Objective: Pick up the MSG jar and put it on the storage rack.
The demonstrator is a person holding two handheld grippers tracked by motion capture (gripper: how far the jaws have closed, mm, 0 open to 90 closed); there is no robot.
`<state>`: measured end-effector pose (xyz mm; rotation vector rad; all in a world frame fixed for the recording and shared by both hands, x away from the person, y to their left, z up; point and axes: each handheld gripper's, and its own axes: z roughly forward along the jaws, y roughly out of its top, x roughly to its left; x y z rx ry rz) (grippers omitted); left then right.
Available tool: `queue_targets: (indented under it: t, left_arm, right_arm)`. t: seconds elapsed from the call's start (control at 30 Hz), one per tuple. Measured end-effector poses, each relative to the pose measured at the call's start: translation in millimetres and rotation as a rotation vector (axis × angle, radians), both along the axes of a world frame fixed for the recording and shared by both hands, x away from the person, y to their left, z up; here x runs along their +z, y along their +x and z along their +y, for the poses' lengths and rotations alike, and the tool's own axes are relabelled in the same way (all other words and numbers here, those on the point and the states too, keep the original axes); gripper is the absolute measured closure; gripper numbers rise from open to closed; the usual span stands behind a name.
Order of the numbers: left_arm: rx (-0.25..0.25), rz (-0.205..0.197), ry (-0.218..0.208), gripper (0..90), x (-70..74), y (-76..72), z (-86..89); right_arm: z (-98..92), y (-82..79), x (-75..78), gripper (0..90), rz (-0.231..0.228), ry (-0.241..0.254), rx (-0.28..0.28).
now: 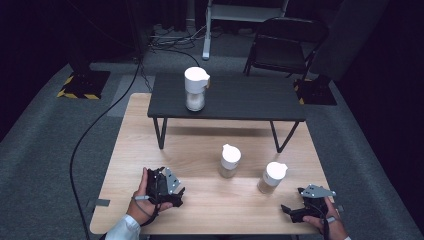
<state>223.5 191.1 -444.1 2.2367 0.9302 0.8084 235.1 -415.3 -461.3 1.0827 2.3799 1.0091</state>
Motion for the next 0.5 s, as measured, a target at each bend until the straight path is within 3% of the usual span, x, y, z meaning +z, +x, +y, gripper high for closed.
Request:
queue_targets:
  t: [0.5]
  left_arm:
    - [0.041,0.088,-0.063,1.2,-8.3,3.1,21.9]
  right_arm:
    - [-0.1,-0.1,0.0,0.0,0.0,0.0,0.0]
